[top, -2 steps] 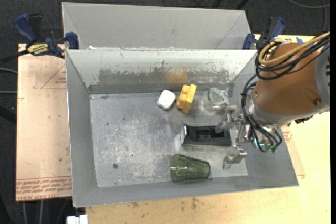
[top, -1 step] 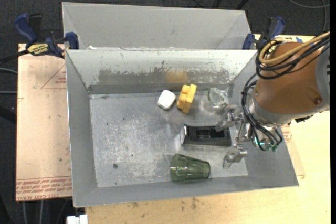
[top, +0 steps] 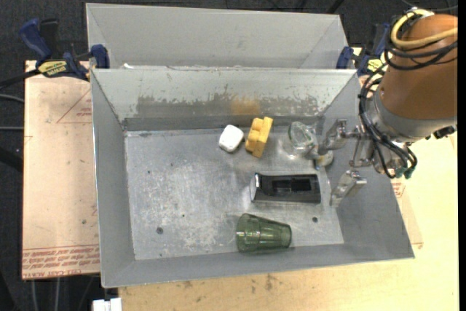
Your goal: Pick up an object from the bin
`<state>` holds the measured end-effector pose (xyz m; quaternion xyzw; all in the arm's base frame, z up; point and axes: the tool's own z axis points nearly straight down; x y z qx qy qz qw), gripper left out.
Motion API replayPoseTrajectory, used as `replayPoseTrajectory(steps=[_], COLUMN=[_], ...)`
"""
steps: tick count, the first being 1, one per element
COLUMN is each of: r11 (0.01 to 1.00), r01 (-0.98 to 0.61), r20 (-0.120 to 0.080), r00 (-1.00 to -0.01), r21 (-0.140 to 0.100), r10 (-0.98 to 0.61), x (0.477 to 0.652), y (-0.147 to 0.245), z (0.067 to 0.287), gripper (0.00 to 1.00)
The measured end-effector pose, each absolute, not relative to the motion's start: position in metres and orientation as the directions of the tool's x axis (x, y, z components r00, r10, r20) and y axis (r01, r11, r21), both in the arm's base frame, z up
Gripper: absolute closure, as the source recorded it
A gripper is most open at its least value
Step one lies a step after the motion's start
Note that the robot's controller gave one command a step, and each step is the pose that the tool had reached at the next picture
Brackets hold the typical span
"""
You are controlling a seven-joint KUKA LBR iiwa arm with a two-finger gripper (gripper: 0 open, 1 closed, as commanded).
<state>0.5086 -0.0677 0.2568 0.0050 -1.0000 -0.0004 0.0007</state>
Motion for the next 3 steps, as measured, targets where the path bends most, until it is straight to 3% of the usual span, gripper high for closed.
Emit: replayPoseTrajectory(steps=[1, 2, 3], r11=[0.999, 0.998, 0.961], r01=[0.037, -0.067, -0.276], r20=[-0.014, -0.006, -0.007], r00=[-0.999, -0.998, -0.961], r21=[-0.001, 0.000, -0.001], r10=[0.037, -0.067, -0.276], x=[0.520, 0.534, 0.548], y=[-0.064, -0.062, -0.051], z=[0.235, 0.176, 0.110], gripper=[0.00, 0.00, 1.00])
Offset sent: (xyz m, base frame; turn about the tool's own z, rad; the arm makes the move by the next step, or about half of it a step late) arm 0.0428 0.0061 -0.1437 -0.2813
